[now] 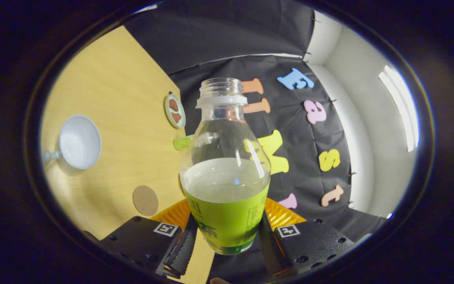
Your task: Take the bottle from table, then pour the juice into the cup, finally place the bottle on the coaster
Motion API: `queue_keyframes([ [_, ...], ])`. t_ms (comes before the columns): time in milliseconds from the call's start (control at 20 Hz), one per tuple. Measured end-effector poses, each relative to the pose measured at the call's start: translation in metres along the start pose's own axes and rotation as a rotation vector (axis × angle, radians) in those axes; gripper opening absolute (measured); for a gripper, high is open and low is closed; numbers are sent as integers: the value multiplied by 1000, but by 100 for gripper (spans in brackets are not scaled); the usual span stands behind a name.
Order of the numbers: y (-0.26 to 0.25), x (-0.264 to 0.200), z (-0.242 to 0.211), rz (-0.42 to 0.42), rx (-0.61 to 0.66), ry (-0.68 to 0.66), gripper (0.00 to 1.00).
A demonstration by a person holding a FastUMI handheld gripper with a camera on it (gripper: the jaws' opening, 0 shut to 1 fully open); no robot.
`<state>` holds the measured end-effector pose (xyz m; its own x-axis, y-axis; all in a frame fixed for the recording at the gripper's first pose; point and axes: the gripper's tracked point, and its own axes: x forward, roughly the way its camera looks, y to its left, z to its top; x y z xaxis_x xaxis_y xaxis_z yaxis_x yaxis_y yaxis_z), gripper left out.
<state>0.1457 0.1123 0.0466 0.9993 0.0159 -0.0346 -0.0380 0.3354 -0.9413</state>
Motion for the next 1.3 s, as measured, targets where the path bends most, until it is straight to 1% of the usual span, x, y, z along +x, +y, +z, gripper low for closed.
queue_keyframes([
  [100, -4, -1, -8, 39, 171, 9, 76],
  [250, -26, -7, -8, 54, 406, -23, 76],
  [450, -52, -6, -14, 49, 657, -73, 76],
  [600, -53, 4, -16, 87, 845, -102, 76],
  [750, -53, 17, -17, 108, 957, -119, 76],
  [900, -37, 35, -17, 153, 1028, -117, 76],
  [1150, 8, 81, -19, 243, 1141, -83, 76],
  [1300, 43, 110, -27, 281, 1171, -34, 77],
])
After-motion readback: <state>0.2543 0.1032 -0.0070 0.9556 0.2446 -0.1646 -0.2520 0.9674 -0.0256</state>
